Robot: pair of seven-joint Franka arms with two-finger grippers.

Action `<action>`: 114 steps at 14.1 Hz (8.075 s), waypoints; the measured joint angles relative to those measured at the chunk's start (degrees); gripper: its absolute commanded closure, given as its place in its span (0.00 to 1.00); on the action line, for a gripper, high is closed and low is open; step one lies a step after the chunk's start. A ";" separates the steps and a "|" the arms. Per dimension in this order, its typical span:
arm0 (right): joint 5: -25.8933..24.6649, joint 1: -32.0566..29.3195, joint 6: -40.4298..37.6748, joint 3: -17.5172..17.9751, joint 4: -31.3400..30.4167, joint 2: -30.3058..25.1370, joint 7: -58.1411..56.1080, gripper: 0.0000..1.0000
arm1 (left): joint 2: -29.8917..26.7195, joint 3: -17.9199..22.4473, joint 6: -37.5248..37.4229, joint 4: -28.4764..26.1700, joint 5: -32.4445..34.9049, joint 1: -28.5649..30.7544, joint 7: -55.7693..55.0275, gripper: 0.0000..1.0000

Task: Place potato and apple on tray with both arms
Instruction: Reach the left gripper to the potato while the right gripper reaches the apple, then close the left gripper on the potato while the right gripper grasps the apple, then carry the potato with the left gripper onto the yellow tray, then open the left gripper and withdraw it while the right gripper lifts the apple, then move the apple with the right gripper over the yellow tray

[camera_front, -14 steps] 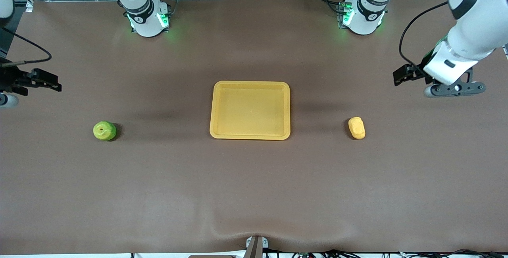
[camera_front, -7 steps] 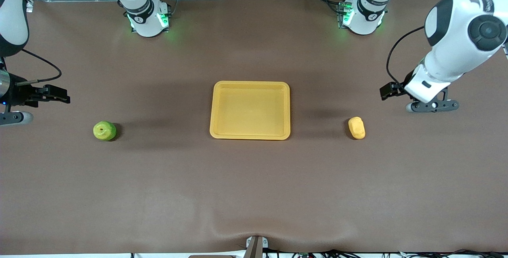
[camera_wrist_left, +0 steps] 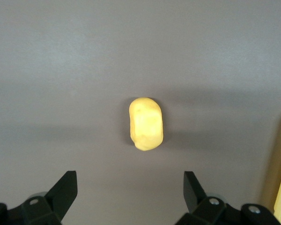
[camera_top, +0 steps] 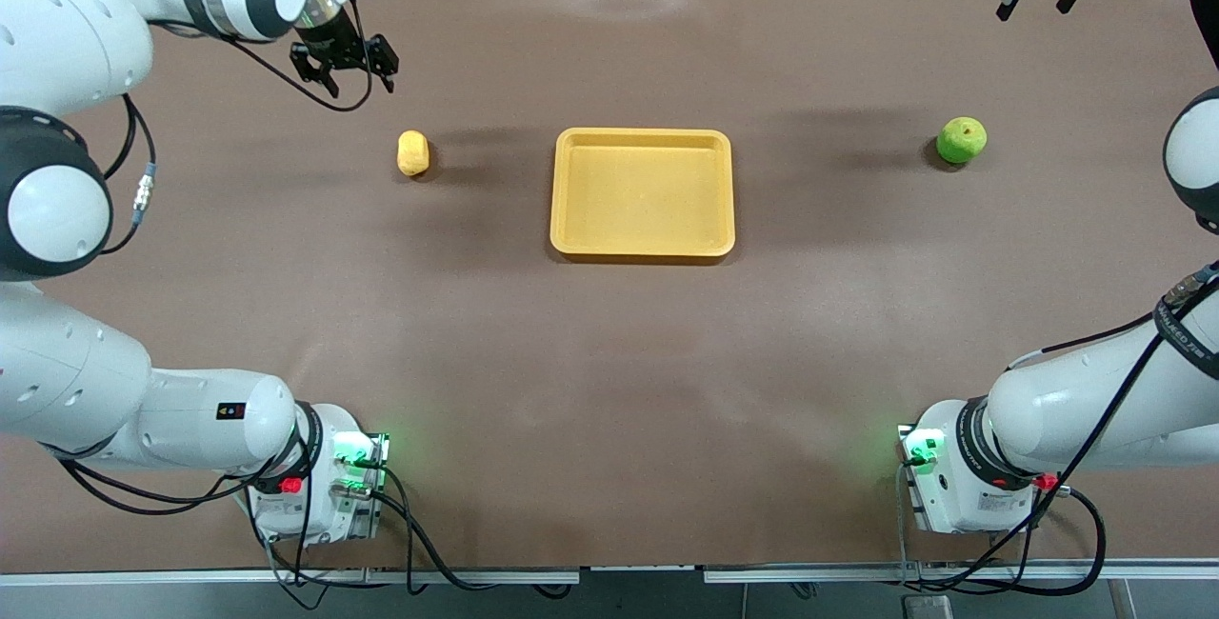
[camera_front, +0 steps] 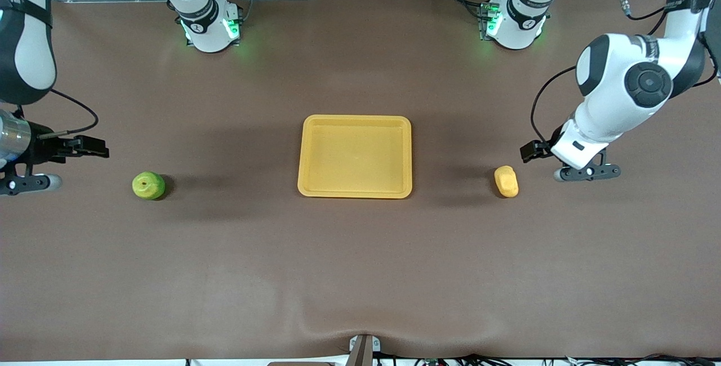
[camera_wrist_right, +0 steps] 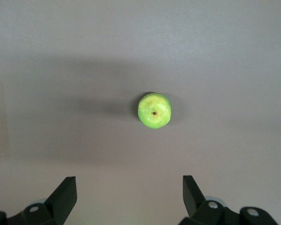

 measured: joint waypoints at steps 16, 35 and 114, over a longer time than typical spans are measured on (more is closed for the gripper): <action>0.03 -0.99 19.09 -0.33 -9.46 9.63 0.02 0.00 | 14.78 0.00 19.23 -3.61 0.00 0.03 -5.48 0.05; 0.08 -3.51 26.68 -0.35 -15.35 14.67 7.81 0.00 | 16.76 -2.47 19.48 0.55 0.00 -0.58 -5.77 1.00; 12.53 38.73 22.96 1.51 -8.32 16.20 55.69 1.00 | -11.55 -2.72 -41.77 29.23 2.81 4.03 10.43 0.00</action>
